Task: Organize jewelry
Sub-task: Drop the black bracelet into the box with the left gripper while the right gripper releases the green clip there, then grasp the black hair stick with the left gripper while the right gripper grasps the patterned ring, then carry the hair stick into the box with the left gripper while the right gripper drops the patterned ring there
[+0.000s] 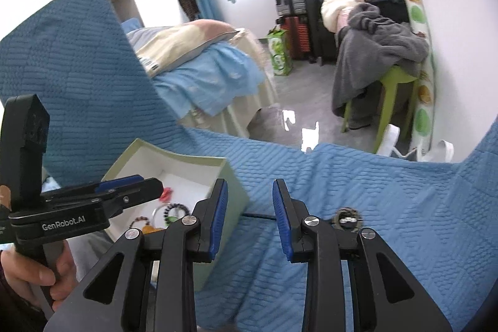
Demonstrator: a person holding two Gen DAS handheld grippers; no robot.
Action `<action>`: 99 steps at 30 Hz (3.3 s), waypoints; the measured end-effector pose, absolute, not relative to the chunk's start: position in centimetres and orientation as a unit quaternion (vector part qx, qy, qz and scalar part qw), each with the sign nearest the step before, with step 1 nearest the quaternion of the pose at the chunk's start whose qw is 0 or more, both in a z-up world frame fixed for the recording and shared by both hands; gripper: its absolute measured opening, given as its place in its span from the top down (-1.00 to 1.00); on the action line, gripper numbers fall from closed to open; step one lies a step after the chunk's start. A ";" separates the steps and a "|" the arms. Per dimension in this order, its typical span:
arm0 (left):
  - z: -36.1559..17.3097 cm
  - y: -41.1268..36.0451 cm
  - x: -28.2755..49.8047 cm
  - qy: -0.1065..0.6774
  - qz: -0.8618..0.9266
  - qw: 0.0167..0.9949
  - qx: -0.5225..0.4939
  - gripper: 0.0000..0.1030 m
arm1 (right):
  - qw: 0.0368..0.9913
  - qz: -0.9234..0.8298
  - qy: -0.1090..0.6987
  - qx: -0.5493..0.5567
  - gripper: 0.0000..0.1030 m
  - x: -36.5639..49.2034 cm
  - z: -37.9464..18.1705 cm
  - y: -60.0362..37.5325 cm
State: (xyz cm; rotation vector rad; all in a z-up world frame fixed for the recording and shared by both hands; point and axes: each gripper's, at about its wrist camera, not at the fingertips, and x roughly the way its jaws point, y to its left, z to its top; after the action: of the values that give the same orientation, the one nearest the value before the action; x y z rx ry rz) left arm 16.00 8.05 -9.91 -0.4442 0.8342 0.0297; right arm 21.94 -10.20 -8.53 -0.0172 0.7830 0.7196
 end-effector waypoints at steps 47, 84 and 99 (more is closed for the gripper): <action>-21.6 -3.4 29.9 0.585 -0.058 0.805 -0.084 0.42 | 0.805 0.286 0.518 -0.042 0.53 32.4 -23.7 -16.8; -23.2 -8.3 29.9 0.580 -0.065 0.812 0.007 0.79 | 0.829 0.228 0.511 0.021 0.88 33.1 -21.8 -21.9; -18.6 -5.3 27.3 0.555 -0.036 0.827 -0.081 0.85 | 0.846 0.221 0.485 0.016 0.88 31.6 -17.5 -21.7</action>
State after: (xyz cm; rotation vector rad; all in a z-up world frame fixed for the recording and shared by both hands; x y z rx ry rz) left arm 27.25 -5.34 -18.57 -0.1716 1.1786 -0.0766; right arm 31.56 -21.73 -17.46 0.0337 1.0222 0.4653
